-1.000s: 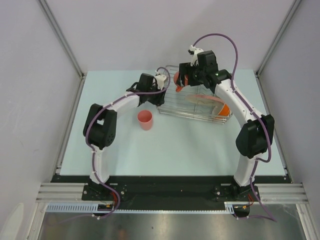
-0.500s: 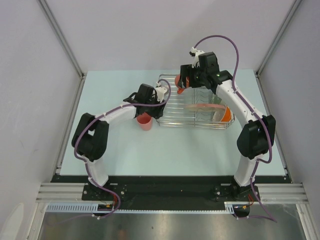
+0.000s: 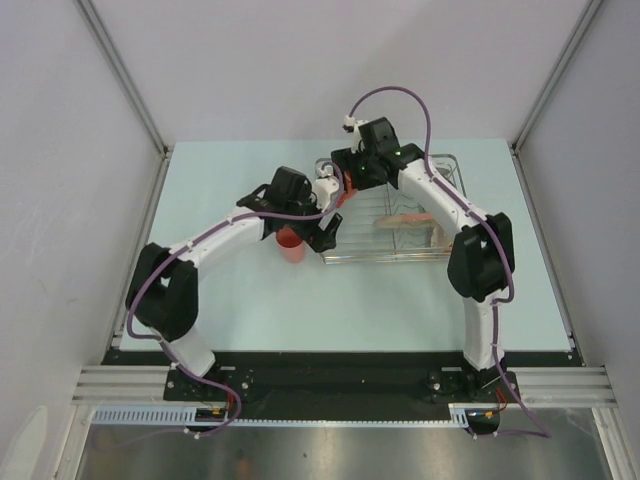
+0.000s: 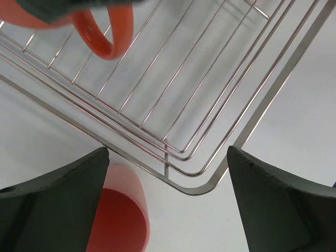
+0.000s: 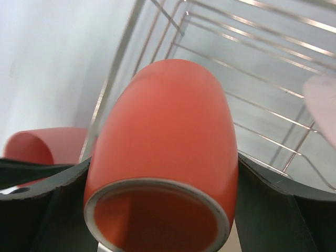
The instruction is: Load the mixed dishes into the dish rack
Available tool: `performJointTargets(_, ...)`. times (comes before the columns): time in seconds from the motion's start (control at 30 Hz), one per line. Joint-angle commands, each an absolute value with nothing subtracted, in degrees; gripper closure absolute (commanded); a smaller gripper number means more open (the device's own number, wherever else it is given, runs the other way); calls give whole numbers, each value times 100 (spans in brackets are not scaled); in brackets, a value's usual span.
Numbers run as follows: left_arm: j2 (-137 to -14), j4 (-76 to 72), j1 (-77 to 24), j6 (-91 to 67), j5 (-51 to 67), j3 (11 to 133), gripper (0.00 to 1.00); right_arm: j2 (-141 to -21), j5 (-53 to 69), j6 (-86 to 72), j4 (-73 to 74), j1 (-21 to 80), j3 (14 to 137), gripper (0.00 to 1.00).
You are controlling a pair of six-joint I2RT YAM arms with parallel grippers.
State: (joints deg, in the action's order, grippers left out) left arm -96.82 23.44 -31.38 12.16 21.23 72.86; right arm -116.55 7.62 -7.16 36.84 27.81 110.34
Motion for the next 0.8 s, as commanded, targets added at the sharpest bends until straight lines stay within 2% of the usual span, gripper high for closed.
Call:
performJointTargets(0.0,-9255,2364,-2998,1327,2267,7435,0,-11830,545,-580,3595,2769,11452,100)
performJointTargets(0.3,-8562,2504,-2172,1389,2434,7585,0,-12453,133,-440,3735,2812,11935,100)
performJointTargets(0.77,-8086,2347,-1354,1521,2777,6707,0,-13271,-255,-343,4008,3032,12806,100)
